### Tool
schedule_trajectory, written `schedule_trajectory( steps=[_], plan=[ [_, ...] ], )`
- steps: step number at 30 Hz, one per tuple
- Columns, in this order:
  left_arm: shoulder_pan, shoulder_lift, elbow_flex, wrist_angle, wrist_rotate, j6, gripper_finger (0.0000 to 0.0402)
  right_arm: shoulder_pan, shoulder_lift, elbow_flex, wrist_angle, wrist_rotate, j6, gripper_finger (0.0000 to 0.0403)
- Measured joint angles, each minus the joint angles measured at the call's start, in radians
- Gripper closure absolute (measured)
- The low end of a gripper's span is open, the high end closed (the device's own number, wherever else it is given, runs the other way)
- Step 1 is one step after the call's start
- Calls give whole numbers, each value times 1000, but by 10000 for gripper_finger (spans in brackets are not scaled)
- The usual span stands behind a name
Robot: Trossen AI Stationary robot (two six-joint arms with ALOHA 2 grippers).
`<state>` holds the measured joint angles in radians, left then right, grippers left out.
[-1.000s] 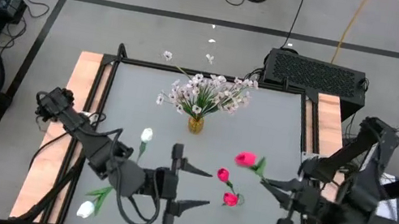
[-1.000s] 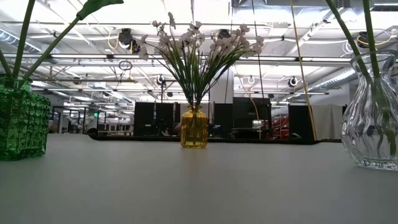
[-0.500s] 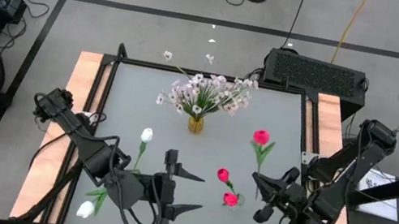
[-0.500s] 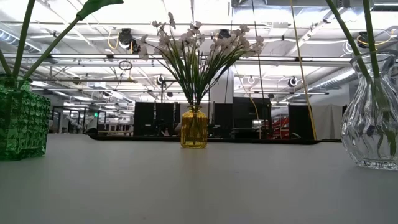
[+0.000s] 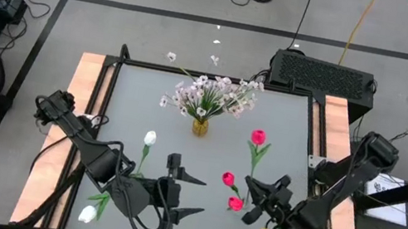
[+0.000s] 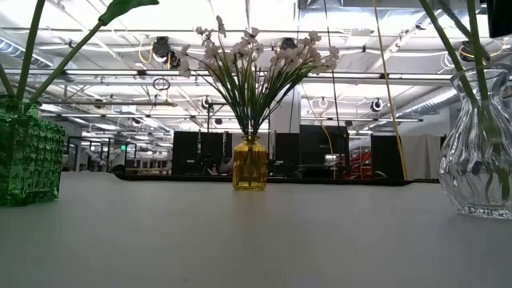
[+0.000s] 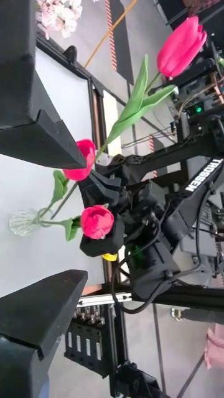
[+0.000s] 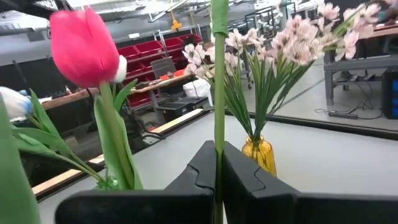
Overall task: Sort flowers into vase by color
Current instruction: Put the red flower into the transparent vase
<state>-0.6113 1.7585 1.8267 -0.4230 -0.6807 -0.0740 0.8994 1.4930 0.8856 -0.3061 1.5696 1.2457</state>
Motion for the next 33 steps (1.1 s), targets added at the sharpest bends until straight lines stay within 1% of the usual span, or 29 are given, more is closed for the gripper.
schedule_trajectory(
  steps=[6, 17, 22, 25, 28, 33],
  plan=[
    [-1, 0, 0, -24, 0, -23, 116, -13, 42, 0, -8, 0, 45, 402],
    [-13, 1, -2, -50, 1, -26, 116, -21, 42, 0, -20, 1, -15, 402],
    [-13, 7, -2, -70, 0, -35, 116, -21, 42, -21, -19, -1, 22, 400],
    [-9, 14, -2, -97, -1, -72, 116, -21, 42, -30, -17, -6, 50, 400],
    [-4, 19, -2, -102, -6, -77, 116, -12, 42, -33, -12, -8, 51, 399],
    [-6, 31, -2, -102, -14, -78, 116, 9, 42, -33, -13, -50, 46, 399]
  ],
)
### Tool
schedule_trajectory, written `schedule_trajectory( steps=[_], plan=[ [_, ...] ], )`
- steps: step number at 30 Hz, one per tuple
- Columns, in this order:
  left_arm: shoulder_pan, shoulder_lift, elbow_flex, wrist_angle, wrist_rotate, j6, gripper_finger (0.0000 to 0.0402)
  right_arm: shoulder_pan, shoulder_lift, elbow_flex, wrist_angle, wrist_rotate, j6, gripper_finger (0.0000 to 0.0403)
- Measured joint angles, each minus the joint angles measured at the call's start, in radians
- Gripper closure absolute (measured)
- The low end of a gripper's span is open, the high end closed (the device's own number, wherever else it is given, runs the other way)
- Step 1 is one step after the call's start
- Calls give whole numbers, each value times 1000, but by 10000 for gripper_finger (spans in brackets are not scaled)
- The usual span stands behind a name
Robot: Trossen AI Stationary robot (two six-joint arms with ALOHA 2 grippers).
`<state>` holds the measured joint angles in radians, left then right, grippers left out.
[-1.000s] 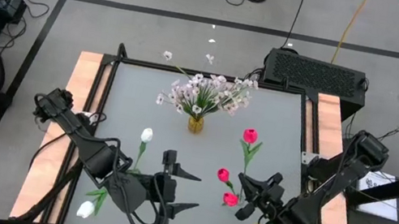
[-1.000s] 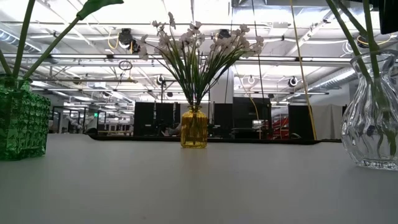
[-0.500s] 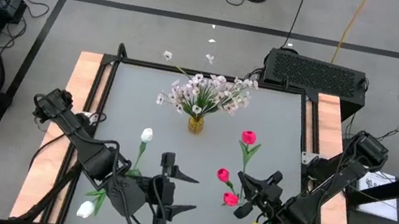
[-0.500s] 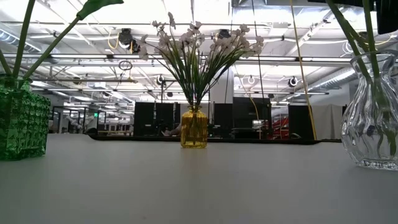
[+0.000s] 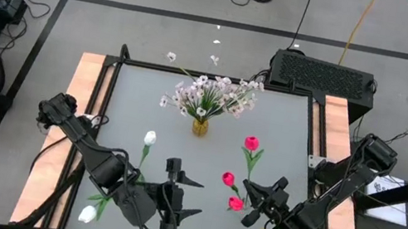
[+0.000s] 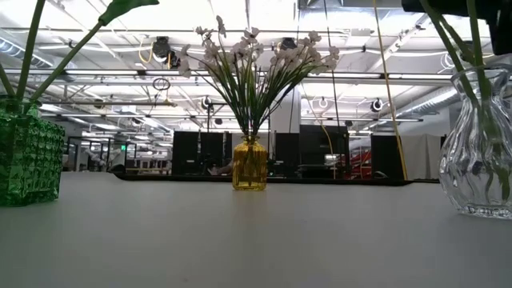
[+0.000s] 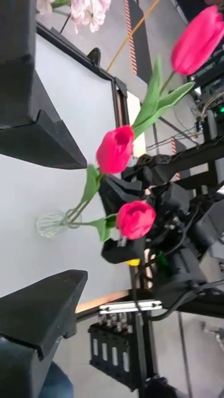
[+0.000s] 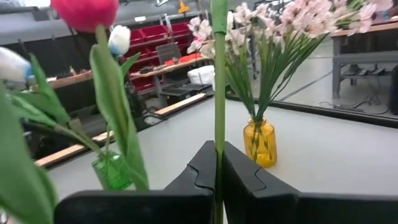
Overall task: Sort flowers into vase by color
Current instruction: Put the red flower into the transparent vase
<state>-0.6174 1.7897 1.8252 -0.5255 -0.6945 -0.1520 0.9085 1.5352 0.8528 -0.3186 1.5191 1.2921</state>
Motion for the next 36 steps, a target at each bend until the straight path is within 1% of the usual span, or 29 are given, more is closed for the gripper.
schedule_trajectory(
  steps=[10, 13, 16, 20, 25, 29, 32, 36],
  plan=[
    [7, 16, 0, 3, -15, 0, 116, 45, 0, 0, -11, -8, -43, 395],
    [6, 18, 0, -2, -17, -4, 116, 45, 0, 0, -19, -12, -47, 378],
    [5, 25, 0, -7, -23, -25, 116, 45, 0, 0, -36, -34, -47, 354],
    [7, 51, 0, -30, -28, -27, 116, 45, 0, 0, -50, -35, -48, 322],
    [18, 85, 0, -73, -82, -53, 116, 45, 0, 0, -82, -35, -52, 293],
    [44, 114, 0, -78, -99, -73, 116, 51, 0, 0, -95, -42, -50, 283],
    [67, 130, 0, -75, -99, -79, 116, 60, -2, 0, -105, -57, -47, 282],
    [92, 164, 0, -77, -71, -80, 116, 83, -7, 0, -108, -61, -47, 282]
  ],
)
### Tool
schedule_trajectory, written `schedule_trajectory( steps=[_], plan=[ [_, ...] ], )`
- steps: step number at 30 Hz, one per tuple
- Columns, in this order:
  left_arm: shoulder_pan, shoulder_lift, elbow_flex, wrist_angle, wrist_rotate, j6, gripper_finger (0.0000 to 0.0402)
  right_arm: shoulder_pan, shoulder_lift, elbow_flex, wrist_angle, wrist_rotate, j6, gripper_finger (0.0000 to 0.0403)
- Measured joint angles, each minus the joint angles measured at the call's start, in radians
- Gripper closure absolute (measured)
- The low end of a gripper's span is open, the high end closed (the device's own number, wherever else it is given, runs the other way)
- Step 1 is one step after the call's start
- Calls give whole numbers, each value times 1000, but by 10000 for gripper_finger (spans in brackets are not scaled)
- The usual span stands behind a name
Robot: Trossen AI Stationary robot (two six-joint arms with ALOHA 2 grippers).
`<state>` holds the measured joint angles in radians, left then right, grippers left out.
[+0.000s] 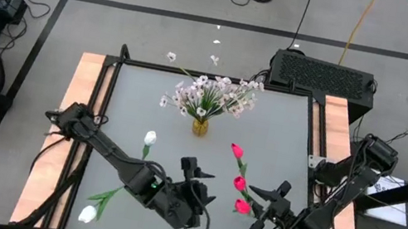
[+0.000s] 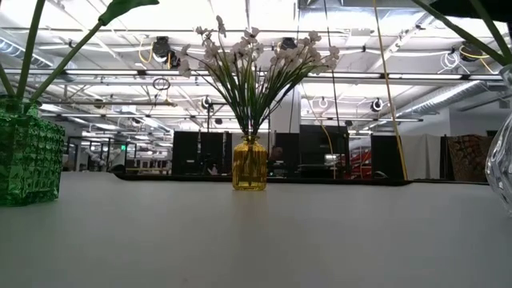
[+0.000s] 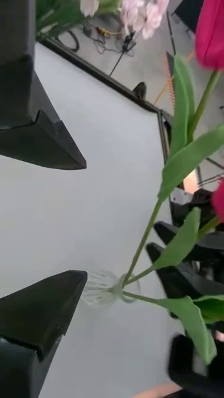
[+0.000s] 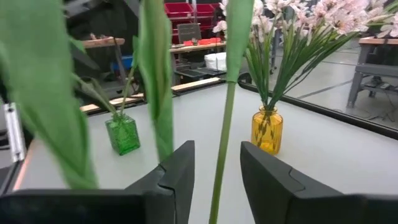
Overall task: Sort flowers into vase by color
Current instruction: Put the red flower into the transparent vase
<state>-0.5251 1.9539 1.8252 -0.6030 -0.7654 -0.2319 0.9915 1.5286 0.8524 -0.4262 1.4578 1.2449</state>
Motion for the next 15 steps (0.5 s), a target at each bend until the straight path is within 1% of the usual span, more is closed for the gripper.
schedule_trajectory(
  steps=[2, 4, 9, 11, 15],
  plan=[
    [10, 12, 0, 4, 12, 0, 116, 15, -11, 0, -21, -5, 0, 282],
    [18, 22, 0, 7, 24, -2, 116, 31, -30, 0, -52, -35, 0, 282],
    [43, 51, 0, 49, 40, 0, 116, 56, -91, 0, -126, -170, 2, 282],
    [57, 60, 0, 67, 58, 3, 116, 59, -117, 0, -145, -208, 4, 282],
    [88, 76, 0, 77, 95, 2, 116, 54, -157, 0, -163, -223, -2, 282]
  ],
)
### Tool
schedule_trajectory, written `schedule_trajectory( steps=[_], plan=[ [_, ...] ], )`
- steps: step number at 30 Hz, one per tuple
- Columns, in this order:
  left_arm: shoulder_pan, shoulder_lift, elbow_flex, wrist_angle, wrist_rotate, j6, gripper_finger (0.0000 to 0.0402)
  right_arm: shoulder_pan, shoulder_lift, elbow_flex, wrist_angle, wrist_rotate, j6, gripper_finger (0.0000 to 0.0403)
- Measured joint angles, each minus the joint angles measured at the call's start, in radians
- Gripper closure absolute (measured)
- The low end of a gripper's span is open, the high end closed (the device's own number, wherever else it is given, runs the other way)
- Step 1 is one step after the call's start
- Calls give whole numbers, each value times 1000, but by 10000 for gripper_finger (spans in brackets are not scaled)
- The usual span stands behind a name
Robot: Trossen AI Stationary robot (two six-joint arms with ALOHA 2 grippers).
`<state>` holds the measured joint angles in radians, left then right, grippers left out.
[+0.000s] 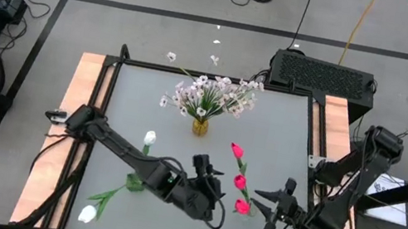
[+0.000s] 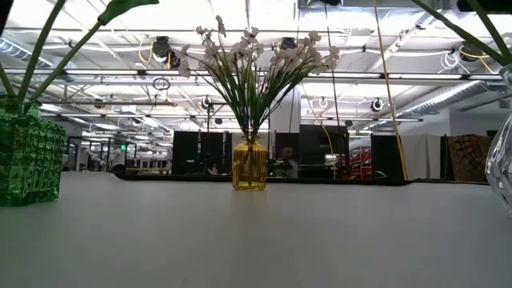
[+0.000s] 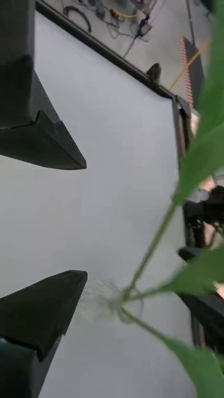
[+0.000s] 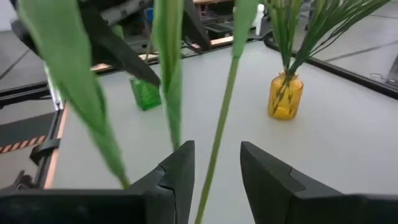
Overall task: Sort flowers into vase by color
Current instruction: Put the red flower into the transparent vase
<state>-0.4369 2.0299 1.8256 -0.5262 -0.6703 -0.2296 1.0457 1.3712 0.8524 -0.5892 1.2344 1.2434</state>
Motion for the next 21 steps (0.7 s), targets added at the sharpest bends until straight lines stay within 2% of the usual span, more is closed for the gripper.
schedule_trajectory(
  steps=[6, 12, 21],
  plan=[
    [14, 0, 0, 5, 12, 2, 116, -60, -10, 0, -19, -8, 2, 283],
    [-10, -8, 25, 2, 11, 50, 116, -118, -10, 0, -23, -64, -33, 283],
    [-55, -8, 102, 3, 2, 144, 116, -137, -10, 0, -18, -116, -55, 295]
  ],
)
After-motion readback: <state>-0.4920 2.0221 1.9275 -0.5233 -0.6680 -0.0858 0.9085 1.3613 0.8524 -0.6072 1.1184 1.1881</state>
